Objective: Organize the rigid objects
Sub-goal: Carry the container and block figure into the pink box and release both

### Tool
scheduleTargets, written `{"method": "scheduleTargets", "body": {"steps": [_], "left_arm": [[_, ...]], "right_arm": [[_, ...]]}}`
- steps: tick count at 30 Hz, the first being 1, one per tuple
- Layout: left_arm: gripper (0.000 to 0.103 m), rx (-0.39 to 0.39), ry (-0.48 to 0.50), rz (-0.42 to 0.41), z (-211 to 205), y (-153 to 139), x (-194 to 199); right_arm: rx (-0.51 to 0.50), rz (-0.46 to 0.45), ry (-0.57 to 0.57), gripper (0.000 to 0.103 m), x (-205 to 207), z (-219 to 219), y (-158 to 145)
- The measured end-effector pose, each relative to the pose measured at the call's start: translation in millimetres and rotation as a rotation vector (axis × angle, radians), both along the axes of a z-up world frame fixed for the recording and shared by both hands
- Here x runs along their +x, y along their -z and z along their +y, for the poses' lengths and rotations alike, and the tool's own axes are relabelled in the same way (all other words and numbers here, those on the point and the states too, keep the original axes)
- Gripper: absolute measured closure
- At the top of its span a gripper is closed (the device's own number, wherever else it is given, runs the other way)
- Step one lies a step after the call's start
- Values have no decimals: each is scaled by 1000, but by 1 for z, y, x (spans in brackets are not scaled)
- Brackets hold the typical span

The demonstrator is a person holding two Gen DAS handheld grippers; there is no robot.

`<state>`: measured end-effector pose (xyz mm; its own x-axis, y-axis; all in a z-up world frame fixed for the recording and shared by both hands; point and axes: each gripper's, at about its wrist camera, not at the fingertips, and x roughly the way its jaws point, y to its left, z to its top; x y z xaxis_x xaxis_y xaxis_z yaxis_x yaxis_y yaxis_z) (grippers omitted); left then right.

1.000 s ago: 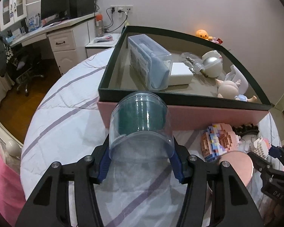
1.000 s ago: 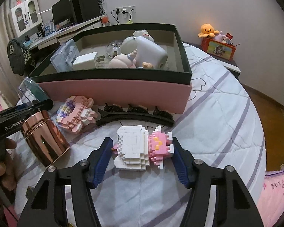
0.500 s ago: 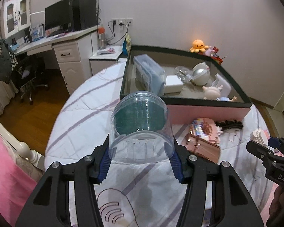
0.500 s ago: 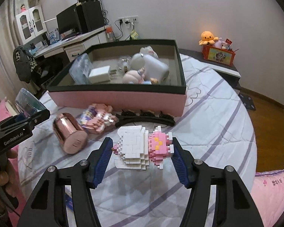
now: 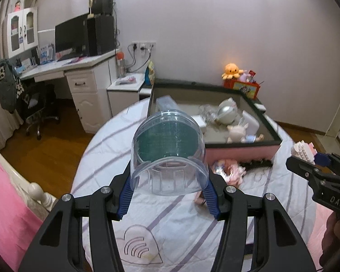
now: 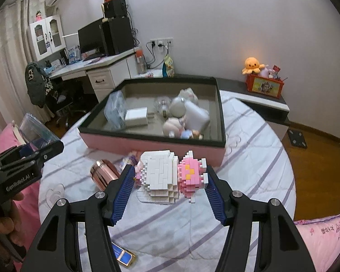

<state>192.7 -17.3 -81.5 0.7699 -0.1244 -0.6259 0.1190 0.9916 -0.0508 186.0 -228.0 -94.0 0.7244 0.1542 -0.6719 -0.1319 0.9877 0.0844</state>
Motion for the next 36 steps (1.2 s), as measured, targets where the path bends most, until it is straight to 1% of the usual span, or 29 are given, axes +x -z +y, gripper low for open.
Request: {"method": "scheduleTargets", "body": {"steps": [2,7,13,15,20,26,29,36], "left_arm": [[48,-3,4,-35,-2,-14,4],[48,-16,17,-92,-9,-38,26],[48,-34,41,-107,-21,-47,60],[48,-36,54,-101,-26,-46,76],[48,-29,65,-73,-40,-35,115],[48,-22,77,-20,-54,-12,159],[48,-17,83,5,-57,0,173],[48,-8,100,65,-63,21,195]], "right_arm": [[-5,-28,-2,41,5,0,-13],[-16,-90,-3,41,24,0,-40],[-18,-128,-13,41,58,2,-58],[-15,-124,-14,41,73,1,-58],[-1,-104,-11,41,107,-1,-52],[4,-42,-5,41,149,-6,-25],[5,-9,2,41,167,-10,-11],[2,46,8,41,189,-12,11]]}}
